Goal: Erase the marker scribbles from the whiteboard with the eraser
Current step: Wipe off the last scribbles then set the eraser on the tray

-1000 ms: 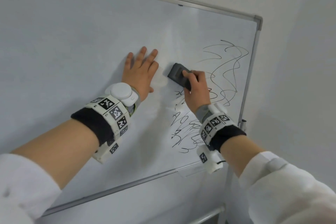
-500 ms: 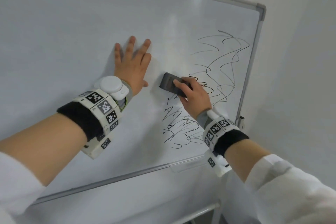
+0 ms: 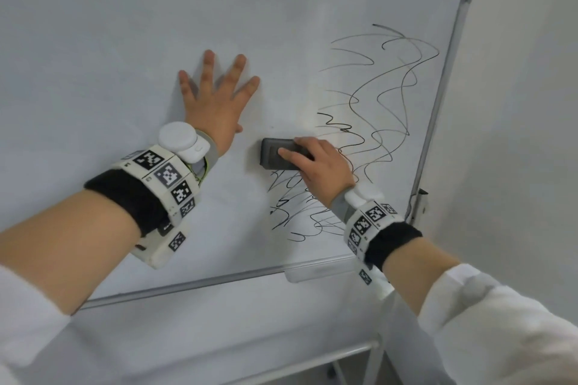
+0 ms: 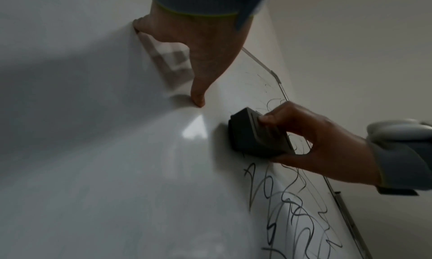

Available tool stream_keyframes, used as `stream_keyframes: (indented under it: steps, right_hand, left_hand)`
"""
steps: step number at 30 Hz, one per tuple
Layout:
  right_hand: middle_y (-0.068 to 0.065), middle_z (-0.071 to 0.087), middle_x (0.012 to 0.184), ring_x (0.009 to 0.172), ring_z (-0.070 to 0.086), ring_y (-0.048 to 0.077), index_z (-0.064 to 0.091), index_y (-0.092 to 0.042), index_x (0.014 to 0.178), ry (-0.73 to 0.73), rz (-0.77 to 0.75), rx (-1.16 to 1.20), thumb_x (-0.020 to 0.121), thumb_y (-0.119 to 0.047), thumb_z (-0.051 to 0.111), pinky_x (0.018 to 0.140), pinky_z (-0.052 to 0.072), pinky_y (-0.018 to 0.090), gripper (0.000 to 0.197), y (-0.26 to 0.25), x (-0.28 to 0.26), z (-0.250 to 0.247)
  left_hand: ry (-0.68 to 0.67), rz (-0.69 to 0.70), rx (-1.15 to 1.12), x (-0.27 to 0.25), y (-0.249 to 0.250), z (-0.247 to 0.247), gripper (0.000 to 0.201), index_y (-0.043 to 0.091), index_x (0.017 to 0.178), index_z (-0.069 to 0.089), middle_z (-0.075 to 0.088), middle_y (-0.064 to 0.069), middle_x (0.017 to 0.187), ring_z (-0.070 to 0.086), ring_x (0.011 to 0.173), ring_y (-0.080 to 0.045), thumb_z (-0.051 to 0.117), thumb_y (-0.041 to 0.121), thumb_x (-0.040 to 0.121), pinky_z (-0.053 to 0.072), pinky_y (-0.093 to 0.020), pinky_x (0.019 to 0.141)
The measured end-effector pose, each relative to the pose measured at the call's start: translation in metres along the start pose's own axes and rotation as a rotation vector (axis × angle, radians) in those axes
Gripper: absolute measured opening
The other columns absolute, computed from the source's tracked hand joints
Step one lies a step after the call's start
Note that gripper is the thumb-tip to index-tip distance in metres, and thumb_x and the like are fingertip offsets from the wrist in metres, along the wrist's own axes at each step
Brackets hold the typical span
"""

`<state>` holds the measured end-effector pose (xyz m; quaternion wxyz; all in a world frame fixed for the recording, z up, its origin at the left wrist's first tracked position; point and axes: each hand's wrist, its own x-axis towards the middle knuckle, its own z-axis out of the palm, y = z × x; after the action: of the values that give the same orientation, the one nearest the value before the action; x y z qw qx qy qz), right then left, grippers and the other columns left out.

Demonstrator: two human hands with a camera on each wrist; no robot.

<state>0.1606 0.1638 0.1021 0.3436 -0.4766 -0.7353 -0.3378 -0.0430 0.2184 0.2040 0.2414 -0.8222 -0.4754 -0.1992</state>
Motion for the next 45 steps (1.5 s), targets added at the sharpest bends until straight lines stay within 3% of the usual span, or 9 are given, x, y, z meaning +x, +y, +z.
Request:
stream_keyframes:
  steps: [8,16,22,29,33,35,37,40,45]
  right_hand:
    - [0.017,0.061,0.109,0.084,0.059,0.038,0.064,-0.017,0.116,0.115,0.094,0.016,0.064,0.01,0.068,0.068,0.051,0.039,0.059,0.012,0.048,-0.023]
    - [0.013,0.064,0.108,0.088,0.06,0.034,0.067,-0.022,0.114,-0.036,-0.117,0.014,0.068,0.005,0.07,0.069,0.05,0.037,0.054,0.0,0.004,0.003]
    - [0.014,0.062,0.109,0.086,0.059,0.034,0.065,-0.019,0.116,0.075,0.038,0.046,0.068,0.006,0.066,0.07,0.049,0.035,0.054,0.001,0.034,-0.009]
    - [0.011,0.064,0.11,0.094,0.056,0.031,0.066,-0.023,0.114,-0.058,-0.143,0.038,0.066,0.006,0.074,0.076,0.05,0.035,0.057,-0.009,-0.031,0.022]
    - [0.012,0.064,0.107,0.087,0.059,0.032,0.066,-0.021,0.114,-0.104,-0.205,0.047,0.072,0.003,0.066,0.071,0.051,0.037,0.048,-0.005,-0.013,0.011]
    - [0.011,0.064,0.107,0.087,0.059,0.032,0.067,-0.022,0.113,-0.06,-0.141,0.06,0.073,0.003,0.063,0.069,0.05,0.035,0.047,-0.005,0.004,0.004]
    - [0.011,0.064,0.108,0.089,0.059,0.033,0.067,-0.022,0.113,-0.029,-0.089,0.083,0.07,0.007,0.065,0.069,0.051,0.036,0.053,-0.006,0.01,0.005]
    - [0.011,0.064,0.107,0.092,0.054,0.03,0.068,-0.021,0.112,-0.021,-0.176,0.088,0.07,0.007,0.07,0.075,0.048,0.035,0.05,-0.006,-0.013,0.018]
    - [0.012,0.063,0.112,0.1,0.054,0.032,0.066,-0.022,0.114,-0.218,-0.359,0.099,0.078,0.007,0.058,0.079,0.05,0.04,0.047,-0.004,-0.068,0.03]
  left_hand:
    - [0.007,-0.002,-0.021,-0.01,0.007,0.008,0.069,0.033,0.147,0.008,-0.012,0.007,0.156,-0.017,0.139,-0.039,0.05,0.02,0.093,-0.003,-0.066,0.107]
    - [0.02,0.003,-0.027,-0.015,0.009,0.013,0.063,0.031,0.146,0.011,-0.01,0.007,0.156,-0.017,0.14,-0.038,0.043,0.013,0.095,-0.003,-0.065,0.108]
    - [0.041,0.002,-0.035,-0.017,0.012,0.02,0.065,0.033,0.146,0.012,-0.01,0.01,0.156,-0.017,0.14,-0.037,0.04,0.004,0.095,-0.006,-0.064,0.107]
    - [0.035,0.006,0.002,-0.023,0.014,0.027,0.067,0.033,0.146,0.007,-0.013,0.009,0.156,-0.017,0.14,-0.037,0.039,0.005,0.095,-0.006,-0.064,0.107]
    - [0.022,0.008,0.014,-0.025,0.014,0.029,0.069,0.033,0.146,0.006,-0.013,0.009,0.155,-0.017,0.14,-0.037,0.041,0.005,0.095,-0.005,-0.064,0.107]
    - [0.031,0.01,0.003,-0.025,0.015,0.031,0.07,0.032,0.146,0.007,-0.013,0.009,0.156,-0.017,0.139,-0.037,0.045,0.005,0.093,-0.006,-0.065,0.106]
    - [0.026,0.011,0.0,-0.028,0.017,0.035,0.073,0.032,0.146,0.007,-0.012,0.008,0.156,-0.017,0.139,-0.038,0.049,0.006,0.092,-0.006,-0.064,0.106]
    - [0.025,0.016,-0.008,-0.034,0.02,0.04,0.071,0.031,0.147,0.008,-0.011,0.008,0.156,-0.016,0.14,-0.038,0.046,0.005,0.092,-0.006,-0.063,0.107]
    - [-0.002,0.024,0.019,-0.041,0.021,0.047,0.073,0.032,0.146,0.003,-0.013,0.008,0.155,-0.016,0.14,-0.037,0.046,0.006,0.093,-0.006,-0.062,0.107]
